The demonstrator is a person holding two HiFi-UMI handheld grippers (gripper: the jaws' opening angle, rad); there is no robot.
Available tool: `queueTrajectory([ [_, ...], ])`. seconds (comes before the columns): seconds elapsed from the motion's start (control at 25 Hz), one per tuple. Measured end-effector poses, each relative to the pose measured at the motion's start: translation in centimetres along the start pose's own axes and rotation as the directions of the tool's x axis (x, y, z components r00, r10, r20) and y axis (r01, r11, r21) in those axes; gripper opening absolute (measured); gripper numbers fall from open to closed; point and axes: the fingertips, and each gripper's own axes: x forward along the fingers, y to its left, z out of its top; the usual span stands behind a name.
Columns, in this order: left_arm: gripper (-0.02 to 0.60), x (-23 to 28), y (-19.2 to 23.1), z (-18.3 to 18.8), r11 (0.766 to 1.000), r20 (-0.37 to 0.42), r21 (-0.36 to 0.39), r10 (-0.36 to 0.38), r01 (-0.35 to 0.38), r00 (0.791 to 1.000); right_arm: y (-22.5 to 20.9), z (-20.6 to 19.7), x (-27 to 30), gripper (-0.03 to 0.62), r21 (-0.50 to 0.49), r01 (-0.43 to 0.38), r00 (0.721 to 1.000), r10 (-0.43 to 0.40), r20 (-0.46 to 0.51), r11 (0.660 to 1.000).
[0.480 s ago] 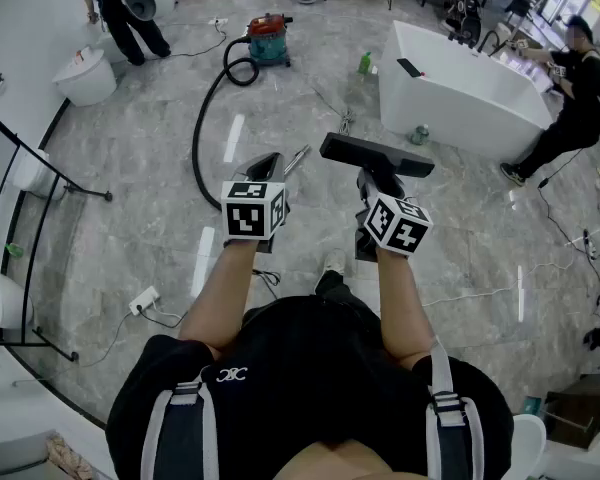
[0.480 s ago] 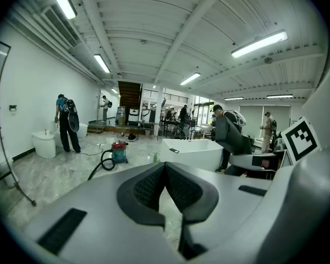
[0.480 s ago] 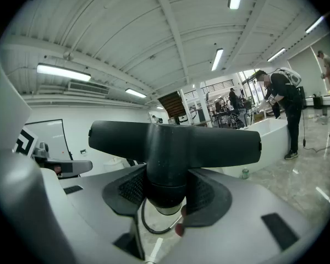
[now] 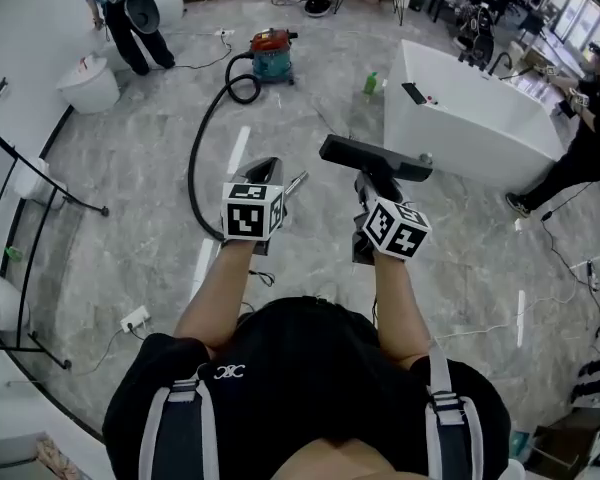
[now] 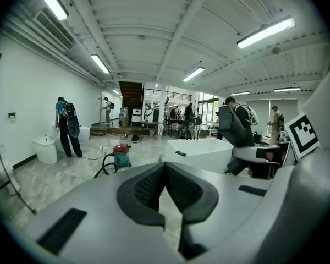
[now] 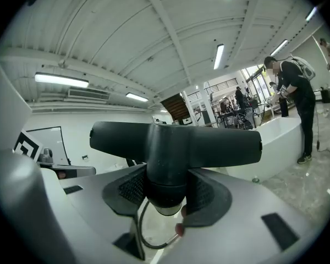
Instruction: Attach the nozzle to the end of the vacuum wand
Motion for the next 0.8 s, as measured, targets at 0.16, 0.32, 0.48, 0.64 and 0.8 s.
queueTrajectory([
  [0.16, 0.009, 5.4, -0.6, 2.8, 1.0, 0.01, -0.002, 0.013, -0.013, 1.0, -3.2, 3.2, 4.3, 0.193, -0.028, -0.017, 1.0, 0.018, 0.01, 0.999],
  [0.32, 0.009, 10.2, -1.0, 4.6, 1.0, 0.028, 0.008, 0.003, -0.003, 1.0, -6.3, 5.2, 8.6, 0.193, -0.01, -0.039, 0.999, 0.039, 0.003, 0.999],
  [0.48, 0.009, 14.3, -1.5, 5.5, 0.999, 0.023, 0.041, 0.001, -0.002, 1.0, -9.2, 5.9, 12.2, 0.193, 0.017, -0.061, 0.998, 0.062, -0.029, 0.998],
  [0.64, 0.009, 17.1, -1.6, 4.7, 0.999, -0.027, 0.039, 0.031, -0.03, 0.999, -11.6, 6.2, 14.8, 0.193, 0.039, -0.07, 0.995, 0.072, -0.068, 0.997],
  [0.8, 0.009, 19.0, -0.6, 3.3, 0.999, -0.073, 0.0, 0.05, -0.05, 0.996, -12.4, 5.9, 17.1, 0.193, -0.045, -0.057, 0.994, 0.052, -0.092, 0.997],
])
